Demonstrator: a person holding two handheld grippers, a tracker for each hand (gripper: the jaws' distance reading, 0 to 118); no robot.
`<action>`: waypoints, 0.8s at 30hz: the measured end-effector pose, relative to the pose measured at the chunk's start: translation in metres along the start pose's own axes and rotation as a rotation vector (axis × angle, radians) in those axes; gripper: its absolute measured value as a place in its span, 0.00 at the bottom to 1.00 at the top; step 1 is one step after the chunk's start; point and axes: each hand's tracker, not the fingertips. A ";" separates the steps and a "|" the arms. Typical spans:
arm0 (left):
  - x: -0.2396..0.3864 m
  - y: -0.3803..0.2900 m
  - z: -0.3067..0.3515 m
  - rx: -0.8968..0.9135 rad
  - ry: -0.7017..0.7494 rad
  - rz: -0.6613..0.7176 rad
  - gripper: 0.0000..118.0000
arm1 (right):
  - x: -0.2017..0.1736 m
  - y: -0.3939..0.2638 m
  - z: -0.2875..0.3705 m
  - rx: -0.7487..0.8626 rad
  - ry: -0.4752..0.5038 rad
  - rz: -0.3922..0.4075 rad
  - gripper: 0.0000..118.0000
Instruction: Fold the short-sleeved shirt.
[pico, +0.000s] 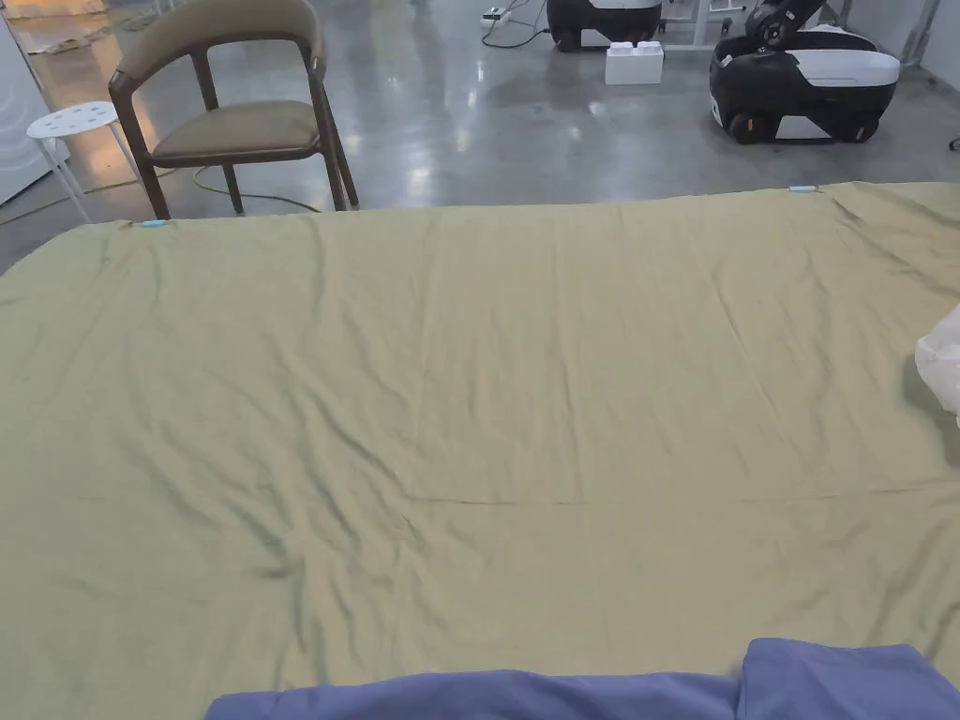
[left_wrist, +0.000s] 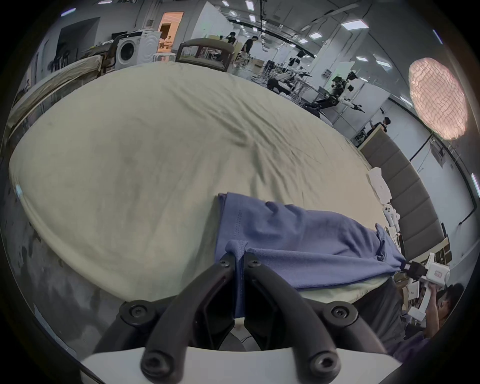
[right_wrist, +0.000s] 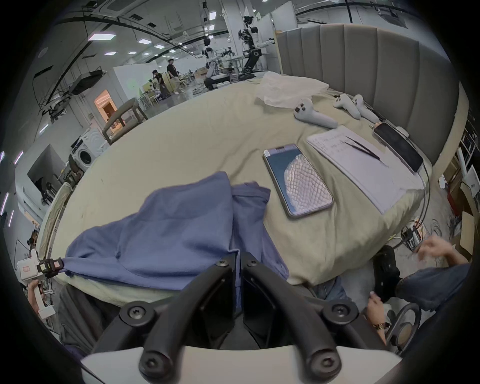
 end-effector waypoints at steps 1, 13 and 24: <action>-0.003 0.000 -0.002 0.006 -0.002 0.021 0.01 | -0.001 -0.003 -0.002 0.000 -0.002 0.005 0.00; 0.049 0.007 0.041 0.291 0.208 -0.363 0.66 | -0.039 0.005 0.025 0.130 0.055 0.018 0.50; 0.155 0.019 0.141 0.618 0.091 -0.428 0.57 | -0.117 0.040 0.101 0.402 0.201 0.156 0.35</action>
